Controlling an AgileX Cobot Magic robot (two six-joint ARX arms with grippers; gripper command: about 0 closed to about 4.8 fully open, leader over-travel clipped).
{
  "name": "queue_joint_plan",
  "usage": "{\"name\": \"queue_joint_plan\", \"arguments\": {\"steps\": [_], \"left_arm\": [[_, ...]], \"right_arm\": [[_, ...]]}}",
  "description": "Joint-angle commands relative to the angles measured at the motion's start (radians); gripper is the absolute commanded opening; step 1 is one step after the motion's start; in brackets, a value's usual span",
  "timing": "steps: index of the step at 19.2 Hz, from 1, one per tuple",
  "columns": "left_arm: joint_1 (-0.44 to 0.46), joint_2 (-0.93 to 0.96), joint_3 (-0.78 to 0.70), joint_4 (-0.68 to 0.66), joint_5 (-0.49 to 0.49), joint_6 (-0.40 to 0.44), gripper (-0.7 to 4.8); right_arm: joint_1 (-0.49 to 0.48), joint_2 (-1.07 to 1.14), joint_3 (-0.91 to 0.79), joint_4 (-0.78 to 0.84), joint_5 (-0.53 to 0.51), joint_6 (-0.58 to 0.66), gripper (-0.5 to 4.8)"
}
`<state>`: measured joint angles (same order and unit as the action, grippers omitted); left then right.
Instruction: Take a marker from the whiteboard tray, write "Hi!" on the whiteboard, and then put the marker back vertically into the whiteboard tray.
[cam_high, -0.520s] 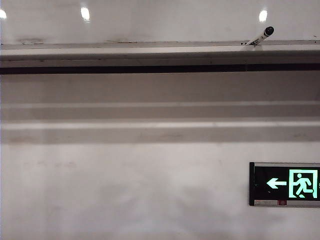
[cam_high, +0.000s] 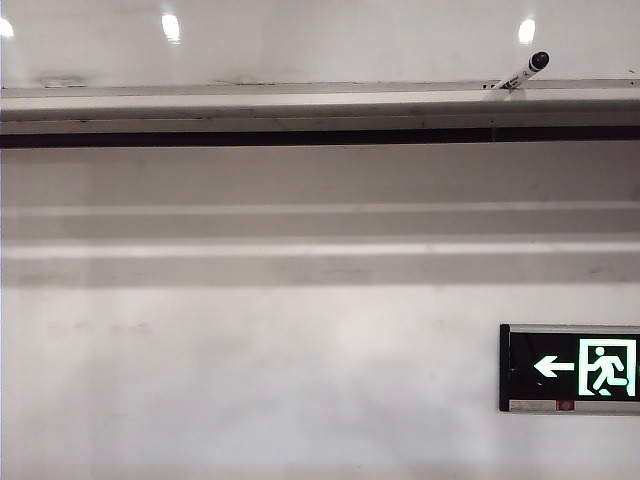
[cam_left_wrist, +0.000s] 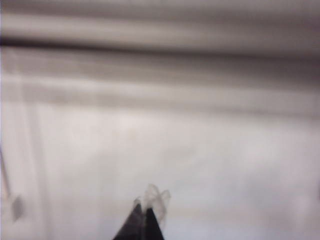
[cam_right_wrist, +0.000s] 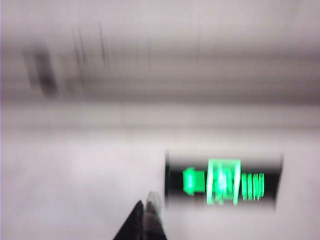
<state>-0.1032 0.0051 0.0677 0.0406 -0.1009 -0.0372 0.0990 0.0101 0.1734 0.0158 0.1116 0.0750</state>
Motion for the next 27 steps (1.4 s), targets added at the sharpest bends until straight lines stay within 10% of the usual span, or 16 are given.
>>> {"name": "queue_joint_plan", "arguments": {"steps": [1, 16, 22, 23, 26, 27], "left_arm": [[0.000, 0.043, 0.214, -0.106, -0.015, -0.053, -0.06], [-0.002, 0.865, 1.210, -0.341, 0.342, -0.049, -0.06], [-0.041, 0.919, 1.257, -0.341, 0.401, -0.048, -0.06], [-0.047, 0.919, 1.257, -0.327, 0.401, -0.049, -0.06], [-0.079, 0.919, 1.257, -0.284, 0.401, -0.049, -0.06], [-0.095, 0.919, 1.257, -0.277, 0.400, -0.049, -0.06]], "right_arm": [[0.000, 0.085, 0.204, -0.077, -0.003, 0.006, -0.01], [0.146, 0.817, 0.743, 0.084, -0.163, 0.004, -0.01], [0.276, 0.866, 0.634, 0.213, 0.057, 0.004, -0.01], [0.276, 0.871, 0.610, 0.224, 0.053, 0.005, 0.20], [0.276, 0.909, 0.570, 0.246, 0.051, 0.005, 4.79], [0.275, 0.929, 0.568, 0.254, 0.051, 0.003, 4.79]]}}
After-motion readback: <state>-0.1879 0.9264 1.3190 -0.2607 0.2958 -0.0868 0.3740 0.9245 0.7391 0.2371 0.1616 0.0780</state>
